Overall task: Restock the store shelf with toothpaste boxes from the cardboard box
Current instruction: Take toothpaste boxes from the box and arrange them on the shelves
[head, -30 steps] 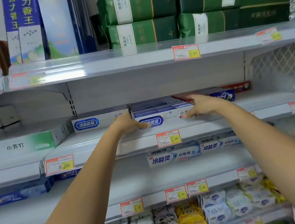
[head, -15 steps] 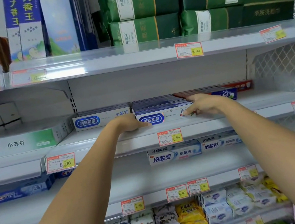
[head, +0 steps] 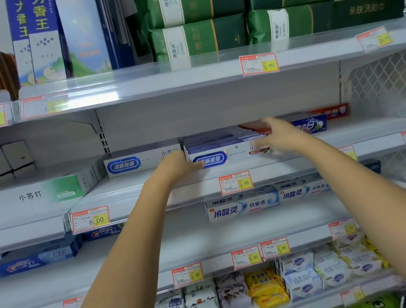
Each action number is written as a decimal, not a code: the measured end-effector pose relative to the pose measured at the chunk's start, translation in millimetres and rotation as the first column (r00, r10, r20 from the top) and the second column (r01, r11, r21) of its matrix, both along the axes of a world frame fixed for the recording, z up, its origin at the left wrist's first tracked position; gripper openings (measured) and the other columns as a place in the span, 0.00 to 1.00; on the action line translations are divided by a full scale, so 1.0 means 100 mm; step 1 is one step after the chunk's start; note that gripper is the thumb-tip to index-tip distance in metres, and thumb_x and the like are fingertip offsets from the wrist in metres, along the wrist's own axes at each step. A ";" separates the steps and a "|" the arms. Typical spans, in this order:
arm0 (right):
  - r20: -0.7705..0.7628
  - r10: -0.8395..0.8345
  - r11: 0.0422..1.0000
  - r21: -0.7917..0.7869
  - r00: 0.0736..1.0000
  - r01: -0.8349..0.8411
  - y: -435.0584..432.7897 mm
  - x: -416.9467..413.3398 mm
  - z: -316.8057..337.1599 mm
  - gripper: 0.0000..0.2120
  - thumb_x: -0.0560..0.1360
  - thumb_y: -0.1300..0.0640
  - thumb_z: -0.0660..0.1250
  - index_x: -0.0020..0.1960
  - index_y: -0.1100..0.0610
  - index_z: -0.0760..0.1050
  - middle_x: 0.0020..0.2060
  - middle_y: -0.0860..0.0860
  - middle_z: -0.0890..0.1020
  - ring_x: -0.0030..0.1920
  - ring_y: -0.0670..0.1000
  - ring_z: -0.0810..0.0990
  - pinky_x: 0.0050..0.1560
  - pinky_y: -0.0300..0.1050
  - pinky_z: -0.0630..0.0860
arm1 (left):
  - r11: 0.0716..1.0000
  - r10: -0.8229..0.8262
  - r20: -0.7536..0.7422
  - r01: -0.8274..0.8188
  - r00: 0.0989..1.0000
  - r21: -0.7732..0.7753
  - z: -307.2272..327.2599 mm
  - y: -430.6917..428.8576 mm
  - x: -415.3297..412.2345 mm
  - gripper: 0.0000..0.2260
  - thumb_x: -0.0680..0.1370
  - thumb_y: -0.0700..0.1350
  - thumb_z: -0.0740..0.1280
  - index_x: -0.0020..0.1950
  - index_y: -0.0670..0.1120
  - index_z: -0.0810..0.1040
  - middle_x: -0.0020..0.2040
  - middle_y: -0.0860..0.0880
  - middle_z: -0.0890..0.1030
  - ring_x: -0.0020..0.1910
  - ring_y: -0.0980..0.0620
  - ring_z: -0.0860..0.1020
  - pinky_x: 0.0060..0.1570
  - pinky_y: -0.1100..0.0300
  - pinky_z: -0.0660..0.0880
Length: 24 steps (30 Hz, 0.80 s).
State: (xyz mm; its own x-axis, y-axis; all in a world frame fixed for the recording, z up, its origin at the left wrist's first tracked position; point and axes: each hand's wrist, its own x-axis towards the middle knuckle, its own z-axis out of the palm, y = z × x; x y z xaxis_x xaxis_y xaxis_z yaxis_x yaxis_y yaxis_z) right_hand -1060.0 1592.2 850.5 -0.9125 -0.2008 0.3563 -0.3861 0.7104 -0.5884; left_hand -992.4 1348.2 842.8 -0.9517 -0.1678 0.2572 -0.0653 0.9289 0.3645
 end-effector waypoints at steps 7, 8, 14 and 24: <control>-0.237 0.121 0.961 -0.213 0.964 -0.173 0.02 0.81 -0.74 0.10 0.74 0.50 0.70 0.39 0.54 0.73 0.32 0.49 0.75 0.32 0.47 0.72 0.35 0.37 0.69 | 0.929 -0.289 -0.541 0.367 0.790 0.040 -0.89 0.42 0.91 0.11 0.77 0.56 0.61 0.44 0.51 0.77 0.44 0.52 0.83 0.40 0.58 0.78 0.39 0.58 0.73; -0.191 0.156 0.969 -0.163 0.969 -0.188 0.00 0.89 -0.93 0.16 0.74 0.49 0.69 0.33 0.55 0.69 0.27 0.50 0.71 0.28 0.47 0.67 0.32 0.38 0.65 | 0.913 -0.310 -0.480 0.398 0.821 0.091 -1.09 0.45 0.98 0.12 0.77 0.58 0.60 0.37 0.53 0.73 0.39 0.54 0.81 0.35 0.60 0.76 0.35 0.59 0.71; 0.217 0.223 0.972 0.023 0.950 -0.233 -0.04 1.07 -2.39 0.23 0.73 0.48 0.70 0.29 0.56 0.62 0.24 0.48 0.62 0.25 0.45 0.61 0.29 0.38 0.58 | 0.901 -0.279 -0.075 0.288 0.957 0.324 -2.61 0.46 1.05 0.18 0.77 0.56 0.65 0.30 0.50 0.67 0.26 0.54 0.70 0.26 0.58 0.70 0.30 0.61 0.64; 0.776 0.070 0.912 0.204 0.626 -0.355 -0.11 1.56 -5.05 0.14 0.70 0.61 0.71 0.55 0.59 0.75 0.51 0.51 0.73 0.51 0.50 0.74 0.49 0.42 0.70 | 0.818 -0.084 0.531 -0.246 0.843 0.520 -4.99 0.20 1.60 0.09 0.74 0.40 0.69 0.38 0.48 0.72 0.41 0.52 0.78 0.42 0.54 0.77 0.40 0.64 0.66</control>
State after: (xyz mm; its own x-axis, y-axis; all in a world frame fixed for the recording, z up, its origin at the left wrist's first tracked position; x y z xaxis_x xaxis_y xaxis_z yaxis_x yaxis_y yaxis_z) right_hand -904.2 1581.3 345.2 -0.7476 -0.3908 -0.5370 -0.0854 0.8584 -0.5058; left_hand -832.4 1368.3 343.6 -0.8840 -0.2040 -0.4206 -0.4581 0.5574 0.6925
